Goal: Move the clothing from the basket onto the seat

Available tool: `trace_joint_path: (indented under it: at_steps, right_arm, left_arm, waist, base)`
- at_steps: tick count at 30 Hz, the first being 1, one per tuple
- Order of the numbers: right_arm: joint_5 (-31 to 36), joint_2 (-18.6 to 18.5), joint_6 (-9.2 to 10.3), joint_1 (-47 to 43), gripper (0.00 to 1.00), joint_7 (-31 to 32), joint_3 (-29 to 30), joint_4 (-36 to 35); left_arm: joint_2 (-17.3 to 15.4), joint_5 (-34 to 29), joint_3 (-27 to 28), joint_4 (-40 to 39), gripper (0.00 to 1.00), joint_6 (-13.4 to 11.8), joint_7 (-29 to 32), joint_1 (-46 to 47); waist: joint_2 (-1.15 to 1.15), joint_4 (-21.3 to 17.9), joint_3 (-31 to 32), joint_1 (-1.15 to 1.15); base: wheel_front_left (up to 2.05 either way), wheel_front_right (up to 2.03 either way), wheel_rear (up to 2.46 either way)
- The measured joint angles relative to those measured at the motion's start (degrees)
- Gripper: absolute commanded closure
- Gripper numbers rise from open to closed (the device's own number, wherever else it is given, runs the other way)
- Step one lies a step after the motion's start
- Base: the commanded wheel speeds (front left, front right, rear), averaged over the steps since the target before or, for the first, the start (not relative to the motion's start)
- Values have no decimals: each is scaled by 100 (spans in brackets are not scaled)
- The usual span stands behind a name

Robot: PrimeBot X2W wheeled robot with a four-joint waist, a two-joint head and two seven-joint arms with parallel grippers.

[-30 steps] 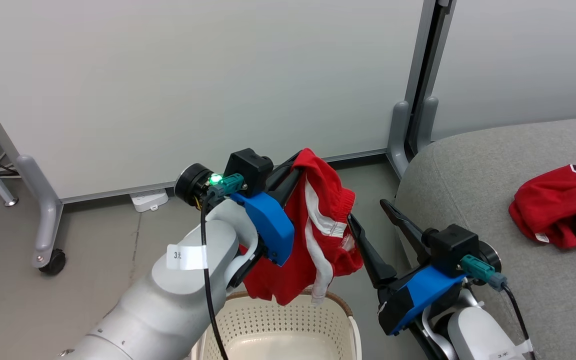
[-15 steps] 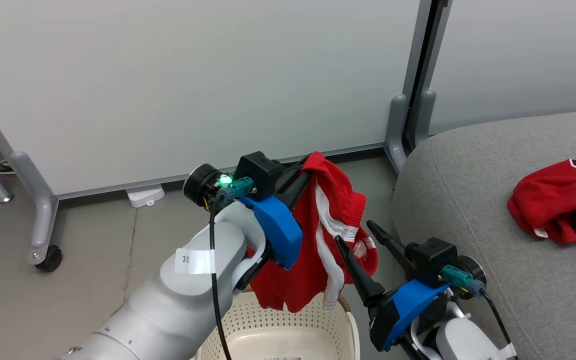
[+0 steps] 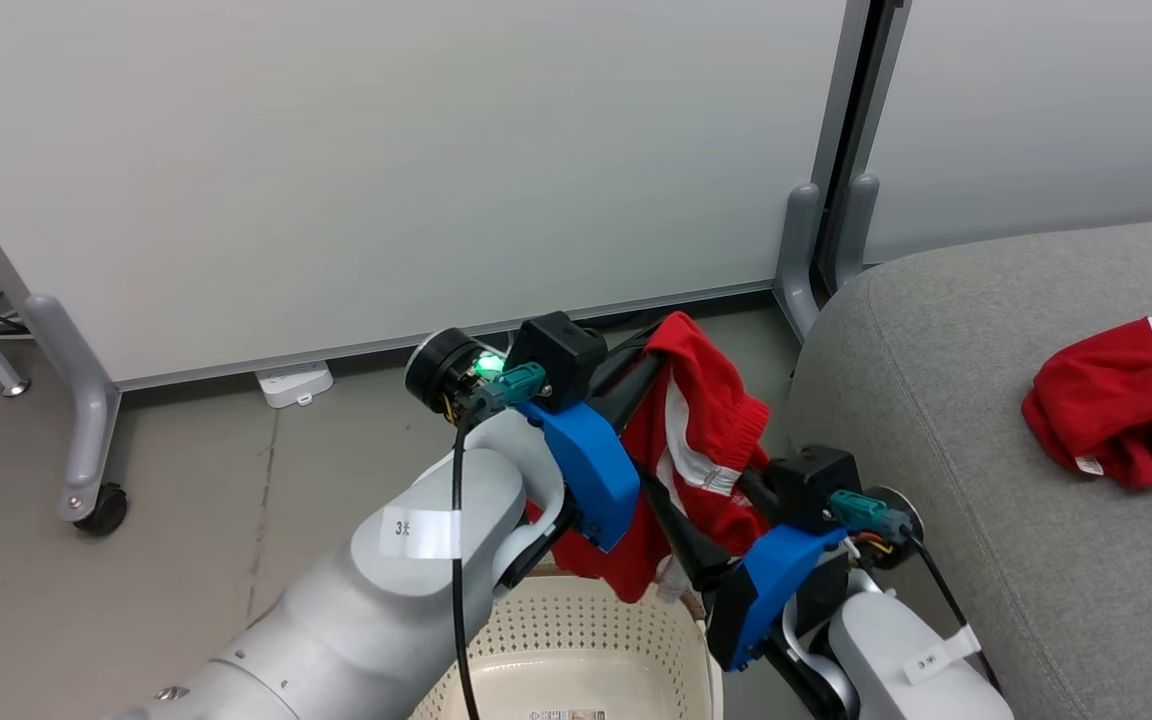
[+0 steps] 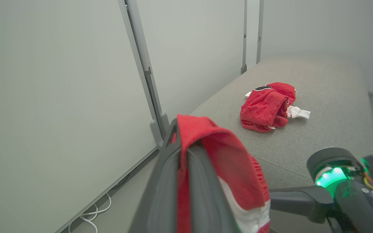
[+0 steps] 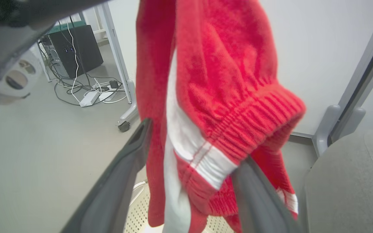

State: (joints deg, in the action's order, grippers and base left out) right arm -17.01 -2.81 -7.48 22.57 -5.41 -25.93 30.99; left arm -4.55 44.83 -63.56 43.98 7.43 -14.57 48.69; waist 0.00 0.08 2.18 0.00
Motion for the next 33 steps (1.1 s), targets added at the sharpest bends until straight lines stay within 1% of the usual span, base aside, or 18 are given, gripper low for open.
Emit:
trace_joint_path:
  at_steps: [6, 7, 8, 9, 18, 33]
  right_arm:
    - [-178, 0, 0, 462, 0, -183, -309, 565]
    - [-180, 0, 0, 520, 45, -200, -346, 662]
    - [-186, 0, 0, 560, 95, -225, -368, 736]
    - [-185, -1, -1, 604, 100, -241, -399, 816]
    - [-243, 0, -1, 755, 100, -428, -579, 1180]
    - [-309, -1, -1, 847, 100, -505, -694, 1360]
  left_arm:
    - [33, 42, -66, -27, 100, 0, -18, 54]
    - [37, 51, -78, -27, 100, 0, -18, 54]
    - [40, 51, -89, -27, 100, 0, -19, 54]
    - [42, 52, -100, -29, 100, 0, -23, 54]
    - [37, 114, -174, -13, 100, 0, -25, 54]
    - [5, 159, -172, 9, 100, 0, -33, 56]
  waist:
    - [0, 13, 5, 0]
    - [0, 15, 7, 0]
    - [0, 19, 11, 0]
    - [0, 22, 15, 0]
    - [0, 0, 52, 0]
    - [0, -134, 72, 0]
  base:
    - [0, 0, 0]
    - [0, 0, 0]
    - [0, 0, 0]
    - [0, 0, 0]
    - [0, 0, 0]
    - [0, 0, 0]
